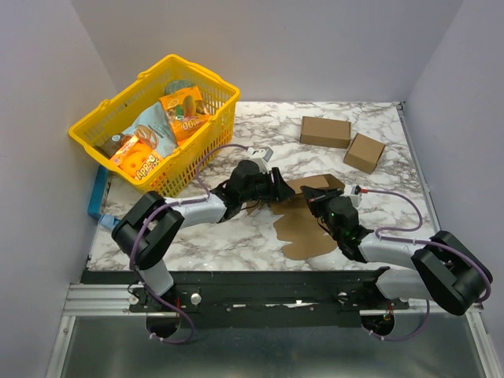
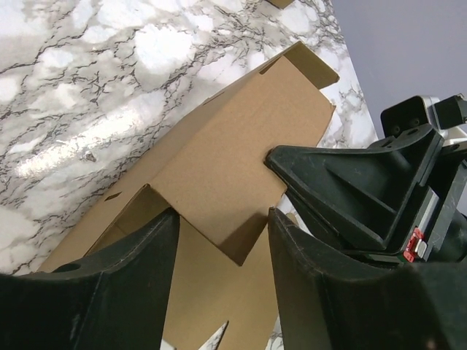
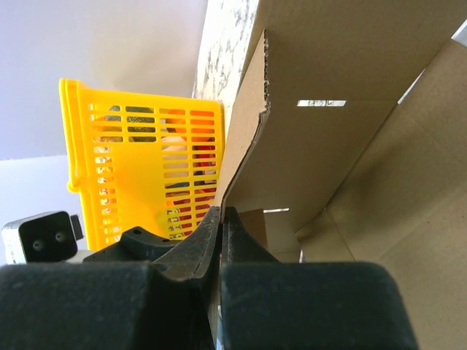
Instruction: Fold the paper box
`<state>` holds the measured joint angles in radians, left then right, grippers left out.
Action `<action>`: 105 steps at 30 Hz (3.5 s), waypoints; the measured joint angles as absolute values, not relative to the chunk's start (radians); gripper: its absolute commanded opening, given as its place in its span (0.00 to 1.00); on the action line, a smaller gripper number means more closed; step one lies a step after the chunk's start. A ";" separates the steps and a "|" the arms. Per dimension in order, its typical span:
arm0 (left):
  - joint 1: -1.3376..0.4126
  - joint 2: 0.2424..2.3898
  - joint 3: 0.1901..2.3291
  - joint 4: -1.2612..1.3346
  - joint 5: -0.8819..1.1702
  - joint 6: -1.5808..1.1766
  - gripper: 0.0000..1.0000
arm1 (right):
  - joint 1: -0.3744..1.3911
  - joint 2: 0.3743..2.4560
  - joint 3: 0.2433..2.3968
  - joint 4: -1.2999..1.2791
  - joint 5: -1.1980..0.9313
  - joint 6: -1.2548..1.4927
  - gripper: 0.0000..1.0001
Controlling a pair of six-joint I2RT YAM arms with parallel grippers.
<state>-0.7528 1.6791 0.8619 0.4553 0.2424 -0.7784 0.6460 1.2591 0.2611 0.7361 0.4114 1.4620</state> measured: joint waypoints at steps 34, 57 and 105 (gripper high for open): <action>-0.794 1.513 0.683 0.395 0.109 -0.728 0.64 | 0.642 1.260 0.253 0.739 0.427 1.461 0.08; -0.799 1.764 0.741 0.468 0.105 -0.737 0.48 | 0.642 1.237 0.253 0.710 0.429 1.446 0.08; -0.756 1.291 0.631 0.365 0.187 -0.278 0.89 | 0.642 1.234 0.263 0.678 0.429 1.439 0.04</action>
<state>-0.7555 1.2907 0.6312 0.3653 0.1871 -0.2783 0.6422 1.2335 0.2626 0.6781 0.4290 1.4387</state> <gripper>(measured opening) 0.883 0.050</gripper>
